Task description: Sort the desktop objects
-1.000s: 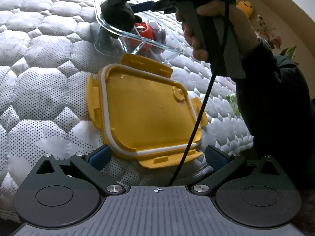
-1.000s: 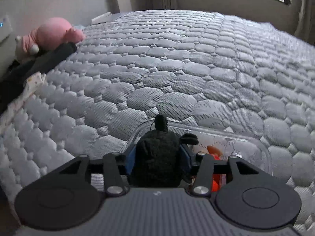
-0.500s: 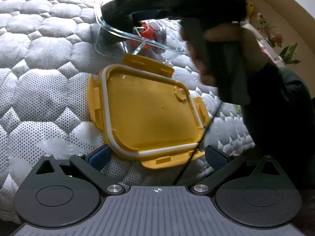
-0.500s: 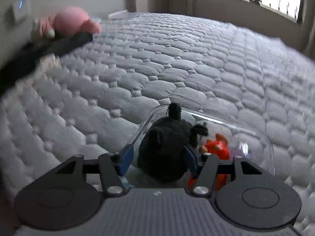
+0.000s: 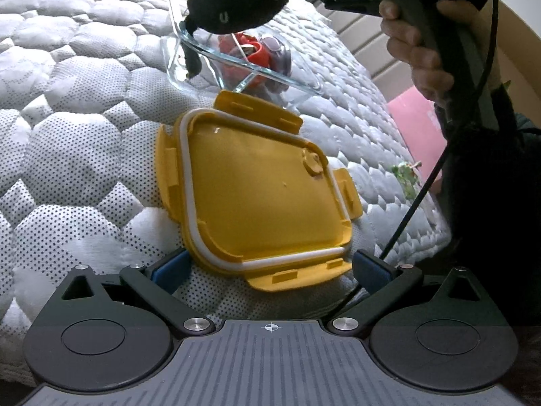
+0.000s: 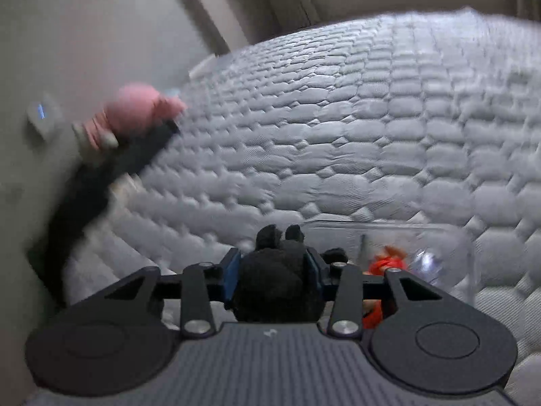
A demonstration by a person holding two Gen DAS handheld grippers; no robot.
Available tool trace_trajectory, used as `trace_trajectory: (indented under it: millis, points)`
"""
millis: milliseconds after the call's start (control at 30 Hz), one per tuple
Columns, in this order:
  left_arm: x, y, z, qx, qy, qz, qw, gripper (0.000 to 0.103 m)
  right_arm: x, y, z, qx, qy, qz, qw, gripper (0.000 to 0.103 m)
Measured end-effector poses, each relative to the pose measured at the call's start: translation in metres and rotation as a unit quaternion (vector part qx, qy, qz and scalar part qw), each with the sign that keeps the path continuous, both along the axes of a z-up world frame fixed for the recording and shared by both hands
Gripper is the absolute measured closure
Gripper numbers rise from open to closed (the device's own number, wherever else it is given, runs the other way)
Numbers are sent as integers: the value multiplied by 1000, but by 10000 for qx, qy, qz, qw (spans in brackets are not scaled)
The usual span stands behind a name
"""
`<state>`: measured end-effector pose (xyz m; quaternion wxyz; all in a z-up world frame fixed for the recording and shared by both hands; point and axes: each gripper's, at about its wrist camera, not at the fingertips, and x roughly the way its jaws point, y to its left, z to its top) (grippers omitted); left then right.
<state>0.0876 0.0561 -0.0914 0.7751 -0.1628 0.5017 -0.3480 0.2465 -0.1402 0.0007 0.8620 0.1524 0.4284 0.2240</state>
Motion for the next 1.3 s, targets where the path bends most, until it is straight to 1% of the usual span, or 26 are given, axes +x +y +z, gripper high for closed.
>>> trace_trajectory:
  millis: [33,67,100,167,233,300,367,433,500,533,567,600,700,767,833,867,967,1067,1133,1200,1233,1267,1300]
  points:
    - [0,0,0,-8,2,4,10000,0,2,-4,-3,153,36,-95,9998,62]
    - [0,1,0,-14,7,9,10000,0,3,-5,-9,167,-23,-246,9996,62]
    - [0,1,-1,-18,14,14,10000,0,4,-6,-15,167,-84,-394,9990,63]
    - [-1,2,-1,-9,11,17,10000,0,5,-4,-30,17,-204,-650,9977,63]
    - [-2,3,-1,9,-5,21,10000,0,7,1,-40,-220,-42,-595,9980,61]
    - [-3,5,-1,0,-9,39,10000,0,8,6,-45,-457,145,-464,9978,52]
    - [-1,5,-2,-21,8,59,10000,0,3,12,-30,-779,25,-265,9966,52]
    - [1,4,-2,-37,25,66,10000,0,-5,16,-12,-964,-376,-178,9945,46]
    - [2,1,-3,-23,26,38,10000,0,-11,29,1,-1366,-696,36,9882,35]
    - [2,-1,-3,8,13,32,10000,0,-11,40,0,-1639,-700,209,9838,35]
    - [2,-2,-3,42,-11,30,10000,0,-10,51,-1,-1910,-703,381,9783,35]
    - [1,-2,-3,54,-30,23,10000,0,-9,61,-3,-2172,-693,541,9722,39]
    - [-3,2,-2,26,-44,19,10000,0,1,83,-22,-2777,-436,687,9572,49]
    - [-4,6,-1,23,-63,51,10000,0,6,87,-34,-2899,-267,747,9538,47]
    - [-4,8,1,22,-100,97,9999,0,7,84,-38,-2829,-296,703,9561,46]
    - [-4,9,2,24,-130,109,9999,0,7,82,-39,-2779,-307,675,9578,50]
    - [-5,6,5,56,-258,66,9996,0,4,66,-35,-2405,-302,504,9689,56]
    - [-6,3,5,52,-276,-8,9996,0,6,48,-23,-1829,-237,136,9827,58]
    - [-5,4,3,49,-255,-1,9997,0,7,32,-15,-1264,-226,-210,9915,58]
    - [-5,4,3,28,-233,24,9997,0,7,11,-11,-435,-228,-699,9963,58]
    - [-5,5,3,18,-228,29,9997,0,6,0,-12,11,-207,-957,9952,58]
    - [-6,5,3,16,-230,23,9997,0,4,-12,-18,538,-121,-1218,9910,58]
    - [-6,4,4,30,-233,15,9997,0,1,-20,-28,931,-5,-1423,9854,58]
